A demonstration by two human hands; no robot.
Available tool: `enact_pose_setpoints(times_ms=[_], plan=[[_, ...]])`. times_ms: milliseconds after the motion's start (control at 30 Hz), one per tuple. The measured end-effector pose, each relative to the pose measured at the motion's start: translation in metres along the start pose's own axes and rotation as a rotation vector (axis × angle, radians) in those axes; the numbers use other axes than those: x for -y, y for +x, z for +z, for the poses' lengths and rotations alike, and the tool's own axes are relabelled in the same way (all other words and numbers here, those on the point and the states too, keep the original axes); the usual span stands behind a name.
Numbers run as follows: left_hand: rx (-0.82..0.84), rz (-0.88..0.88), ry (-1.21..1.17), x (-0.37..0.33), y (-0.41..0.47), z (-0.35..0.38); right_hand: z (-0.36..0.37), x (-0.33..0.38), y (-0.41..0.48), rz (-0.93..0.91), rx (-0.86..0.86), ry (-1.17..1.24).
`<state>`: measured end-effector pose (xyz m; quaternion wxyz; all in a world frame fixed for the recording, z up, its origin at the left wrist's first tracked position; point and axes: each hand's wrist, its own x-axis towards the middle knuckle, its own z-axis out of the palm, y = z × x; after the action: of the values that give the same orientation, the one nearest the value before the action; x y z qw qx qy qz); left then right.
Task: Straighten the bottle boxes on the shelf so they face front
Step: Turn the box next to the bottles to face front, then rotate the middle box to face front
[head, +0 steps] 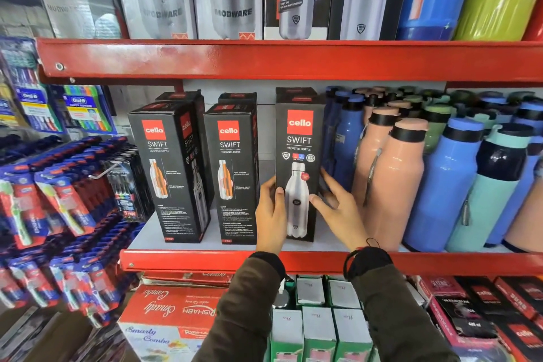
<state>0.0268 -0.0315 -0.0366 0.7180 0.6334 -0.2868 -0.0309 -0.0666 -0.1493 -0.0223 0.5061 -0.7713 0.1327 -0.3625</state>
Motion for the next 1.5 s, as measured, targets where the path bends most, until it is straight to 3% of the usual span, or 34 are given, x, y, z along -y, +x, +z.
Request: enact_pose_setpoints(times_ms=[700,900,1200,1367,1500], plan=[[-0.036,0.002,0.017,0.009,0.003,0.006,0.012,-0.016,0.005,0.003,-0.019,-0.082],[-0.053,-0.011,0.025,0.004,-0.002,0.005,0.013,-0.007,-0.003,0.002,-0.182,-0.061],[-0.122,0.228,0.059,-0.016,-0.024,-0.014,0.025,0.018,-0.022,-0.097,-0.357,-0.022],[-0.279,0.381,0.152,-0.024,-0.028,-0.039,0.050,0.034,-0.030,-0.114,-0.287,0.031],[-0.419,0.321,0.138,-0.017,-0.017,-0.063,0.074,0.039,-0.031,-0.071,-0.148,0.017]])
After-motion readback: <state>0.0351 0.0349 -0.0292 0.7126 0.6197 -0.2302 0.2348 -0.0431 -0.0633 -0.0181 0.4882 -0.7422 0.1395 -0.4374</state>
